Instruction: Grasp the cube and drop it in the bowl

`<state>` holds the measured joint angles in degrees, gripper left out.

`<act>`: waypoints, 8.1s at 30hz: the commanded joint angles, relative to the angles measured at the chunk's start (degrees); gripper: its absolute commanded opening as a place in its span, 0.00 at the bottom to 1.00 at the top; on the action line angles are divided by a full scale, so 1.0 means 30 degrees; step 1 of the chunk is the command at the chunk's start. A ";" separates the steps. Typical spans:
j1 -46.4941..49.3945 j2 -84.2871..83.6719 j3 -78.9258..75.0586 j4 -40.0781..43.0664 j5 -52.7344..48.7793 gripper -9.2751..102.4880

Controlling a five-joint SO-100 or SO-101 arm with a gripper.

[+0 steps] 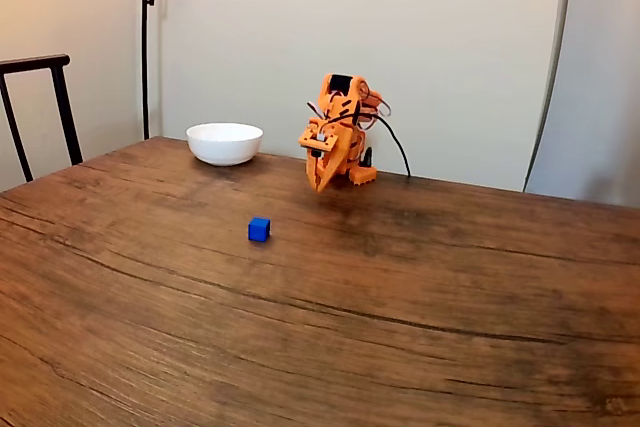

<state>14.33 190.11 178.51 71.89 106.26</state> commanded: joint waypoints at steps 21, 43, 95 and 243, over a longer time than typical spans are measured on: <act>0.1494 -0.0908 -0.8174 -0.1406 0.0000 0.08; 0.2080 -1.9307 -2.1475 -0.1699 0.0234 0.08; -0.0088 -3.6211 -3.0527 -0.1699 0.0264 0.57; 0.6914 -2.8770 -3.5654 0.9609 0.0615 0.13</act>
<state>32.34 97.03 66.97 97.38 107.40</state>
